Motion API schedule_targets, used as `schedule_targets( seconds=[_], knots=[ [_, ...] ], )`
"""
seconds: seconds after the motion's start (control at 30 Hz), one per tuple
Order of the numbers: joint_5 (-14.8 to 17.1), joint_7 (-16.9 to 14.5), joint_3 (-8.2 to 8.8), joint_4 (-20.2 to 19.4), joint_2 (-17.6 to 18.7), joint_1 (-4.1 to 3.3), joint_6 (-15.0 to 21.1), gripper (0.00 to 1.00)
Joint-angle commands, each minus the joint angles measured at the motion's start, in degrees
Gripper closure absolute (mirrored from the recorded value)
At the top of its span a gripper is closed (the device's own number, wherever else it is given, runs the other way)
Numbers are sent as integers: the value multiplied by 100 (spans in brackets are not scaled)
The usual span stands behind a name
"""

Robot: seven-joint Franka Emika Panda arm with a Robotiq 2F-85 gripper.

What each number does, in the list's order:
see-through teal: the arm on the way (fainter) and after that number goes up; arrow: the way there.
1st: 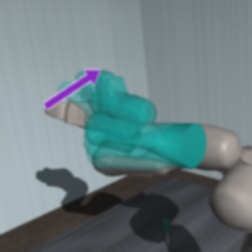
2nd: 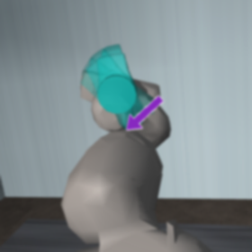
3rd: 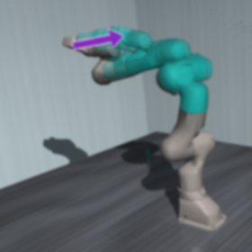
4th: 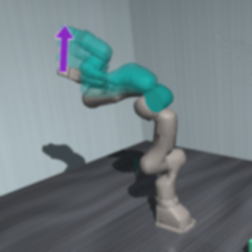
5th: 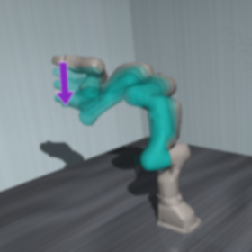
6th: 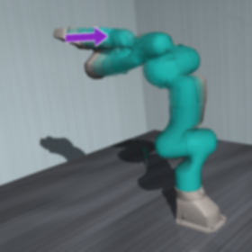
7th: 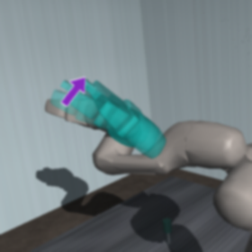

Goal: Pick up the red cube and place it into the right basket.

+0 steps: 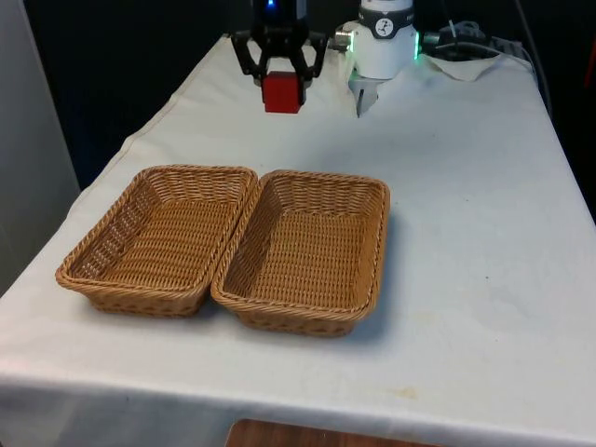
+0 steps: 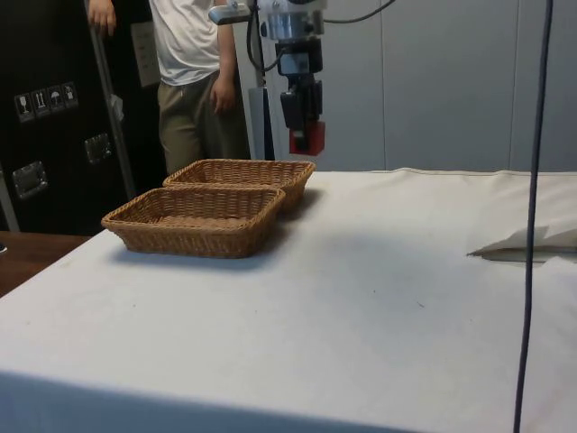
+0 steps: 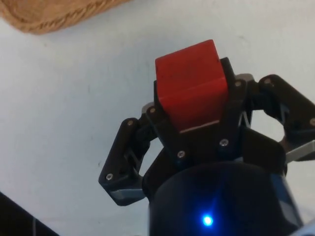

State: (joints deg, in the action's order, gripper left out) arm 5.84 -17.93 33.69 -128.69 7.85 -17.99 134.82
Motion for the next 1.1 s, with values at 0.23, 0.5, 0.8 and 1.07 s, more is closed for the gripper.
schedule_targets(
  seconds=[0.23,0.5,0.8,1.07],
  knots=[
    [309,-350,115,401,413,63,-69,97],
    [584,-602,201,831,888,120,-74,97],
    [1031,-911,281,1553,1627,223,-138,97],
    [1375,-1083,338,2086,2177,281,-189,97]
  ],
)
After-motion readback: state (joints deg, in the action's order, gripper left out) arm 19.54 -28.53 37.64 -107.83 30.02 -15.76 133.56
